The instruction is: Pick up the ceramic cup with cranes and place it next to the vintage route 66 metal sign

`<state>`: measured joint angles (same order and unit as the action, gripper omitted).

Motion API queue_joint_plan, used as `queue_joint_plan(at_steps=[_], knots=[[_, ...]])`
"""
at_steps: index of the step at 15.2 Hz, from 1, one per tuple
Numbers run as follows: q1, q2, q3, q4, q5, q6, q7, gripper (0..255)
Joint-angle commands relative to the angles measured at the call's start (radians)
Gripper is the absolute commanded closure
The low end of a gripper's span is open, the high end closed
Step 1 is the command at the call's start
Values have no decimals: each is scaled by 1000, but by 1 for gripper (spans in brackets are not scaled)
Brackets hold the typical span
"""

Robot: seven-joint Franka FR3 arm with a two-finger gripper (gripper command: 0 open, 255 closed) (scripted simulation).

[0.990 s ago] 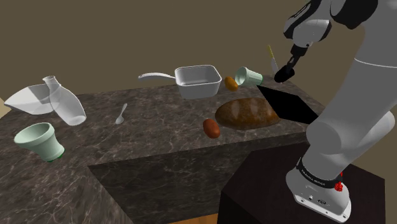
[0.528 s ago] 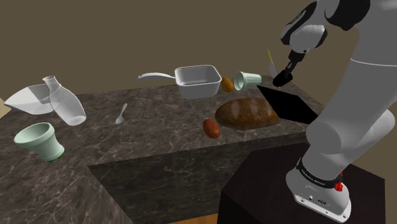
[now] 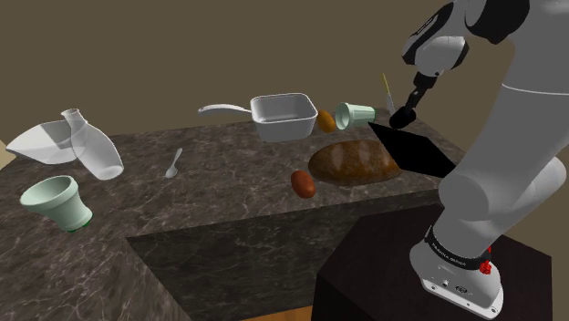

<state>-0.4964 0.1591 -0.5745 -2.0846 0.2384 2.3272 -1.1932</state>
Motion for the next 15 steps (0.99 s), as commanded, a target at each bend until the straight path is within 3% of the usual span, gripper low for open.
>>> queue_joint_plan(at_steps=[1, 4, 8, 15], knots=[[0, 0, 0, 0, 0, 0, 0, 0], [0, 0, 0, 0, 0, 0, 0, 0], [12, -87, -16, 36, -77, -104, 52, 0], [11, -87, -16, 36, -77, -104, 52, 0]])
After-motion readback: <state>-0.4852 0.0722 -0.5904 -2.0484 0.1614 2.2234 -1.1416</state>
